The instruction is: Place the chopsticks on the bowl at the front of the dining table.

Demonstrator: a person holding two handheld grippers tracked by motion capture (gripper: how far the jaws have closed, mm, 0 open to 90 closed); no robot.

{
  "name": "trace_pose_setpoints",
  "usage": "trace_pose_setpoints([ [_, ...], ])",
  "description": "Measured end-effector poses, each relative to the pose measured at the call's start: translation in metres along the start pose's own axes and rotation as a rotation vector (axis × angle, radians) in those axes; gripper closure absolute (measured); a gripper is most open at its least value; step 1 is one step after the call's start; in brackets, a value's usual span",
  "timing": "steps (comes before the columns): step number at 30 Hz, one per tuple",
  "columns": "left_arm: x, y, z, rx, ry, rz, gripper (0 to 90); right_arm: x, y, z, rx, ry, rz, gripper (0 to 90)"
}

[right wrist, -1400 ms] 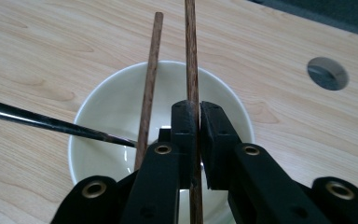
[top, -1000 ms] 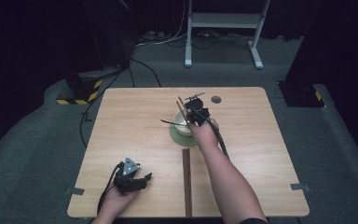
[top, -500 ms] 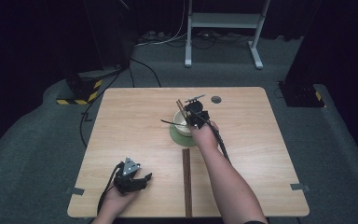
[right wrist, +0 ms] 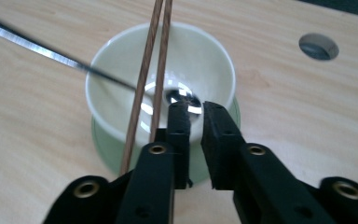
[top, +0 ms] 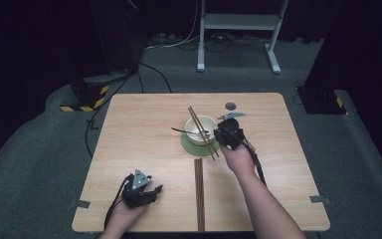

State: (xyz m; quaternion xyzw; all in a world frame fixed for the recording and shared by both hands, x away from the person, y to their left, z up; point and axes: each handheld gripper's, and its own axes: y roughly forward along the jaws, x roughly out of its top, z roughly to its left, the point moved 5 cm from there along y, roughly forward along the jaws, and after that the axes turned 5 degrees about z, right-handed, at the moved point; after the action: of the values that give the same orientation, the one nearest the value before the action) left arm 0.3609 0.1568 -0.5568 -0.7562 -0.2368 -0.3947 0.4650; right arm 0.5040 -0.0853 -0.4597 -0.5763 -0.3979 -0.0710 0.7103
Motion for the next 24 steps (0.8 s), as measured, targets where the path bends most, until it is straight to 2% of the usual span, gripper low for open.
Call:
trace_pose_setpoints([
  [1,0.0,0.0,0.0,0.0,0.0,0.0,52.6,0.0,0.0,0.0,0.0,0.0,0.0,85.1],
  [2,0.007,0.001,-0.002,-0.013,-0.022,0.01,56.4,-0.015,-0.006,-0.002,0.014,-0.032,-0.011,88.8],
  [3,0.007,0.001,-0.002,-0.013,-0.022,0.01,59.6,-0.015,-0.006,-0.002,0.014,-0.032,-0.011,88.8],
  [4,0.018,0.005,-0.006,-0.018,-0.032,-0.011,62.8,-0.027,-0.009,-0.004,0.025,-0.056,-0.026,89.3],
  [5,0.018,0.005,-0.006,-0.018,-0.032,-0.011,64.5,-0.027,-0.009,-0.004,0.025,-0.056,-0.026,89.3],
  [7,0.03,0.014,-0.009,0.0,-0.012,-0.021,66.3,-0.036,-0.01,-0.005,0.037,-0.065,-0.048,89.2],
  [8,0.035,0.019,-0.013,0.004,-0.013,-0.022,69.5,-0.042,-0.008,-0.005,0.043,-0.076,-0.07,88.8],
  [9,0.041,0.025,-0.017,0.004,-0.012,-0.041,69.5,-0.042,-0.008,-0.005,0.043,-0.076,-0.07,88.8],
  [10,0.051,0.037,-0.026,-0.005,-0.03,-0.053,72.7,-0.047,-0.004,-0.004,0.056,-0.082,-0.096,86.2],
  [11,0.051,0.037,-0.026,-0.005,-0.03,-0.053,73.8,-0.047,-0.004,-0.004,0.056,-0.082,-0.096,86.2],
  [12,0.061,0.054,-0.036,-0.005,-0.064,-0.08,74.5,-0.05,0.001,-0.002,0.072,-0.093,-0.111,82.4],
  [13,0.061,0.054,-0.036,-0.005,-0.064,-0.08,75.1,-0.05,0.001,-0.002,0.072,-0.093,-0.111,82.4],
  [14,0.066,0.061,-0.041,0.003,-0.068,-0.071,75.1,-0.052,0.002,-0.001,0.076,-0.098,-0.12,81.9],
  [15,0.071,0.069,-0.049,0.002,-0.082,-0.087,75.7,-0.053,0.004,0.0,0.077,-0.105,-0.129,81.9],
  [16,0.081,0.082,-0.061,0.005,-0.068,-0.097,75.7,-0.054,0.005,0.002,0.082,-0.109,-0.147,82.0],
  [17,0.081,0.082,-0.061,0.005,-0.068,-0.097,75.6,-0.055,0.005,0.002,0.089,-0.111,-0.152,82.2],
  [18,0.091,0.094,-0.072,-0.003,-0.087,-0.109,75.3,-0.056,0.006,0.004,0.098,-0.11,-0.155,82.4],
  [19,0.091,0.094,-0.072,-0.003,-0.087,-0.109,74.8,-0.056,0.006,0.004,0.098,-0.11,-0.155,82.4],
  [22,0.103,0.106,-0.083,-0.006,-0.128,-0.132,74.3,-0.057,0.008,0.005,0.094,-0.121,-0.162,83.0],
  [24,0.11,0.114,-0.09,-0.002,-0.13,-0.143,72.5,-0.057,0.009,0.005,0.099,-0.123,-0.169,83.2],
])
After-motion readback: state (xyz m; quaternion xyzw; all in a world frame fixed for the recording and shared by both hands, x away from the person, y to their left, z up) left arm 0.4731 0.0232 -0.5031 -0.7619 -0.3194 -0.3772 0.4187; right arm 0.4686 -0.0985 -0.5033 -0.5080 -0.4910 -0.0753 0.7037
